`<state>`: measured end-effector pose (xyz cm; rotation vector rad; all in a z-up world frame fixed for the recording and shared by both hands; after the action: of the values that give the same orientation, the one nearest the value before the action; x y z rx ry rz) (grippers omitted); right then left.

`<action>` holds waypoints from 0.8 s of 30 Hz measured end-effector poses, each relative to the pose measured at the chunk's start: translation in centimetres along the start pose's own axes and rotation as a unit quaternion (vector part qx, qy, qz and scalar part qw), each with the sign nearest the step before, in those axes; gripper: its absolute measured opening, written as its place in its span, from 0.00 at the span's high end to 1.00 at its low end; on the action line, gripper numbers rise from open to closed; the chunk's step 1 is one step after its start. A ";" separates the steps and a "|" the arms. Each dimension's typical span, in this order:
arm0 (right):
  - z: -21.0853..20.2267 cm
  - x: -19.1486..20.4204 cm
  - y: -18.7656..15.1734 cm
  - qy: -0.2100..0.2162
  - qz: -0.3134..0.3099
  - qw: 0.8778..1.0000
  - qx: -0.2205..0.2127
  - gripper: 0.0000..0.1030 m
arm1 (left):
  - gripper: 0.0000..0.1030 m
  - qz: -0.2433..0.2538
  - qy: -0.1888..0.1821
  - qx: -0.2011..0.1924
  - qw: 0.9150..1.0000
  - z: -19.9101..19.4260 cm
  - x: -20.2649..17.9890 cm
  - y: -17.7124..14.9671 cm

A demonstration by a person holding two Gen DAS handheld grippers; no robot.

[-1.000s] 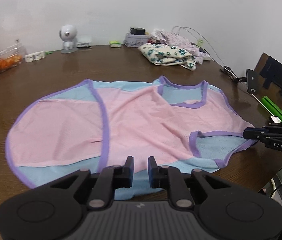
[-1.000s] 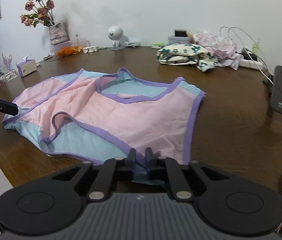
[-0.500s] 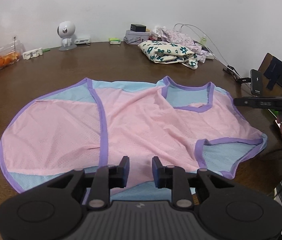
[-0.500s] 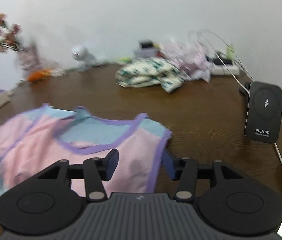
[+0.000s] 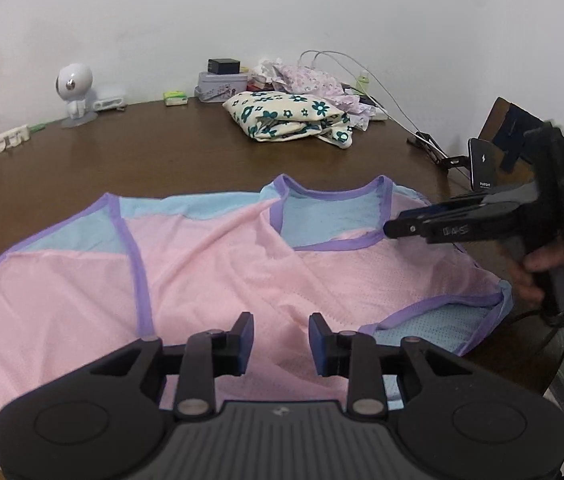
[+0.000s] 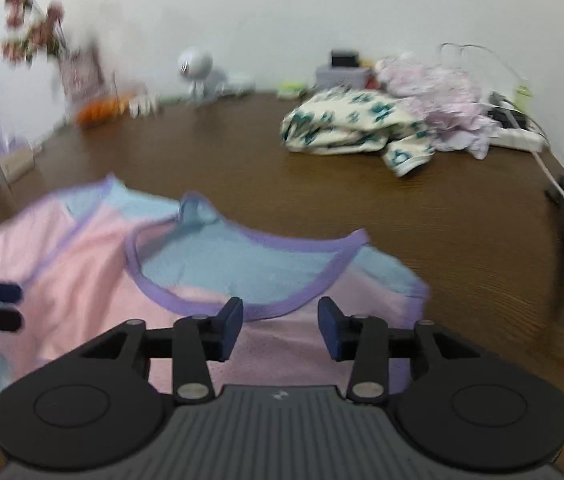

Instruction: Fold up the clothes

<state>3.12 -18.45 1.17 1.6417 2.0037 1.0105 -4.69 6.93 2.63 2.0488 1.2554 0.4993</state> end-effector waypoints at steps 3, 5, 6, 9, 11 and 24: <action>-0.1 -1.1 0.1 -0.017 0.013 1.000 -0.007 0.91 | 0.72 -0.022 0.018 0.002 1.000 -1.0 2.0 -1.4; -1.1 -2.2 0.1 -0.023 0.026 0.999 -0.011 0.90 | 0.72 -0.044 0.039 0.003 0.998 -2.0 3.8 -2.4; -1.6 -2.7 0.1 -0.026 0.033 0.999 -0.012 0.87 | 0.72 -0.054 0.049 0.004 0.997 -2.6 4.7 -3.0; -5.3 -3.7 -1.7 0.009 0.032 0.999 -0.023 0.80 | 0.72 -0.074 0.069 0.013 0.995 -3.9 6.9 -5.0; -6.8 -3.5 -3.5 0.020 0.025 0.999 -0.005 0.80 | 0.72 -0.076 0.070 0.021 0.994 -4.3 7.5 -5.9; -9.5 -2.7 -7.9 -0.072 -0.030 0.997 0.005 0.90 | 0.72 -0.016 0.039 0.004 0.999 -6.3 5.2 -7.8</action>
<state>-7.97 -24.42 1.54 1.6024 1.9538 0.8371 -11.10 16.09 1.36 2.0309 1.3348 0.5647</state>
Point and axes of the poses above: each gripper's, at about its wrist camera, not at the fingertips, and z roughly the way its jaws point, x to its left, y to its top, the point moved 1 cm from there along z, roughly the way its jaws point, and after that the axes turned 7 degrees about z, right-handed, at the moved point
